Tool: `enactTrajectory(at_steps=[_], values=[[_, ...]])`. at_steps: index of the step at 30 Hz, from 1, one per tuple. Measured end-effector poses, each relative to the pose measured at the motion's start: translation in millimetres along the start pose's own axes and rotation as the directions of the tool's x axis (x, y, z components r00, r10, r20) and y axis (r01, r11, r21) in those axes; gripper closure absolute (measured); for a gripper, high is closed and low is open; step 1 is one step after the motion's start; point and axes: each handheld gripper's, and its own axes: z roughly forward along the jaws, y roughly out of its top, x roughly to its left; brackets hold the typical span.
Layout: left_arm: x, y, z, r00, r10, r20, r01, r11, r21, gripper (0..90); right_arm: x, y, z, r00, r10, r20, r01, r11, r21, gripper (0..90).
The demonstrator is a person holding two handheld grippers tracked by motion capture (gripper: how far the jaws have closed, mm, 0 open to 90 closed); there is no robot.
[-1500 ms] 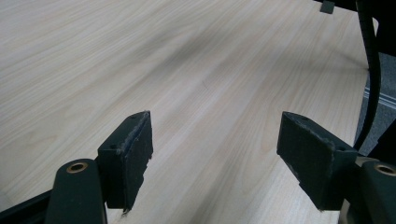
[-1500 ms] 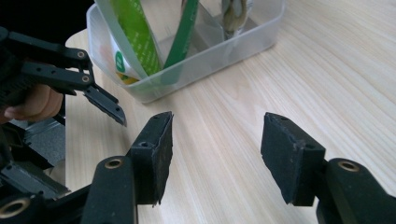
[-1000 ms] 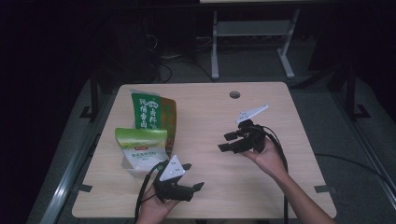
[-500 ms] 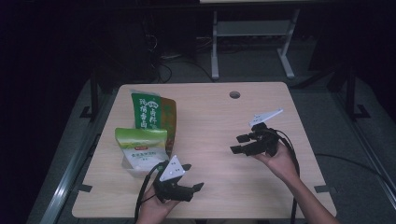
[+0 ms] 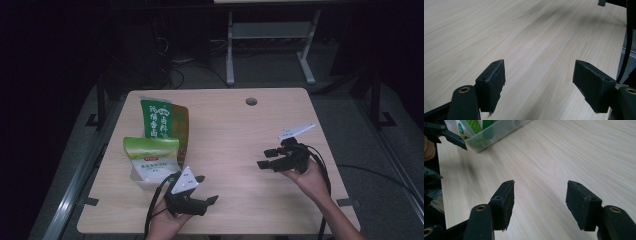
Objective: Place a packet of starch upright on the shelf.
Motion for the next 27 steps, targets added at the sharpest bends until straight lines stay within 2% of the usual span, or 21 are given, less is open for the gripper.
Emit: enactTrajectory(at_steps=[15,27], values=[[0.0,-0.3,1.3,0.9999,0.01,-0.005,-0.01,0.9999,0.008,25.4,-8.9,-32.8,-9.8,0.9987,0.047,0.02,-0.047,0.999,0.001,38.6],[0.1,-1.1,0.7,0.9999,0.009,-0.007,-0.009,0.9999,0.007,25.4,-9.4,-60.2,-12.7,0.9968,0.077,0.023,-0.077,0.997,0.003,38.3]])
